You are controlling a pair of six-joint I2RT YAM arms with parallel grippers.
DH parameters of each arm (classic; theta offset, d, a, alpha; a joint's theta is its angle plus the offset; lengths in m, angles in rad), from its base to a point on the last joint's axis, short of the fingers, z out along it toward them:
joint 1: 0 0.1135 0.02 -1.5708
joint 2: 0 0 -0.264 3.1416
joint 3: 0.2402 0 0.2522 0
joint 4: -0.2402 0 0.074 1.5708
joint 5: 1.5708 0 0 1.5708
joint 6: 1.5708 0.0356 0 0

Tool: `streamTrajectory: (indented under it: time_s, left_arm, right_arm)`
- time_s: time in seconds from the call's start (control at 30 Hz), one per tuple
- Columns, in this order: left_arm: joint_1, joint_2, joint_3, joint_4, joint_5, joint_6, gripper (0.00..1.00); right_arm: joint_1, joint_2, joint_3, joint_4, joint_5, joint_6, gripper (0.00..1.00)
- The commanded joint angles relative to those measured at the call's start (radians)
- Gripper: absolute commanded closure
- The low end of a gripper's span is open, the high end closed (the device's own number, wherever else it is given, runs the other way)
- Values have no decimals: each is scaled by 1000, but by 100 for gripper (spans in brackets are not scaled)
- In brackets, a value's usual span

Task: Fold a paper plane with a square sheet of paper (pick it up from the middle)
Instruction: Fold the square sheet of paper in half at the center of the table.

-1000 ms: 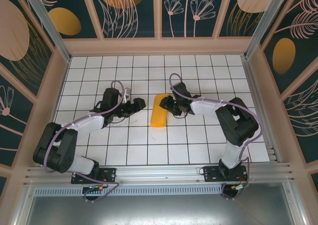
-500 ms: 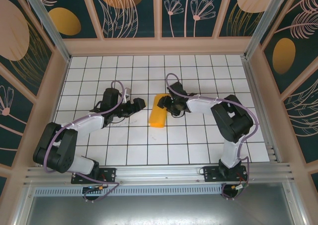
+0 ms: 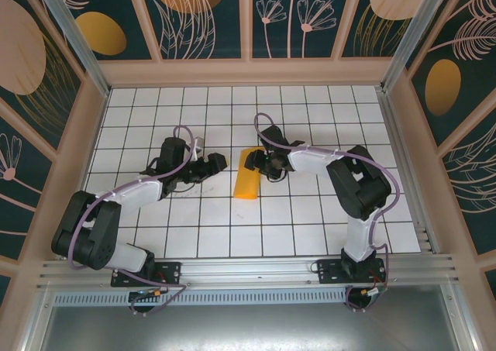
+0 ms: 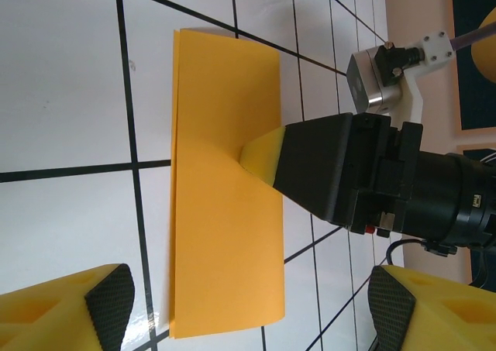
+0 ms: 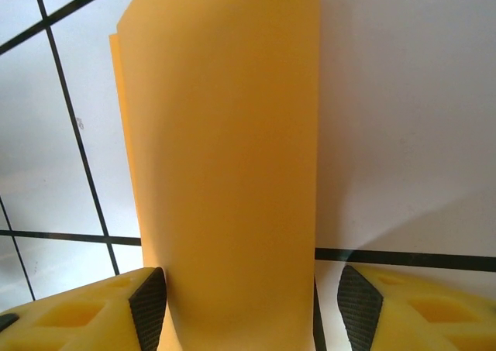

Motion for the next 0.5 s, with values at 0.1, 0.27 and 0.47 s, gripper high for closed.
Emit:
streamTrajectory:
  time_s: [0.1, 0.27, 0.47]
  left_arm:
    - [-7, 20, 34, -20, 23, 31, 19]
    - [-7, 28, 38, -24, 23, 33, 19]
    - [-7, 39, 44, -29, 25, 42, 21]
  right_arm:
    - [-8, 70, 32, -100, 24, -53, 32]
    - [-8, 91, 38, -110, 19, -49, 32]
    - [-9, 96, 47, -139, 40, -68, 36]
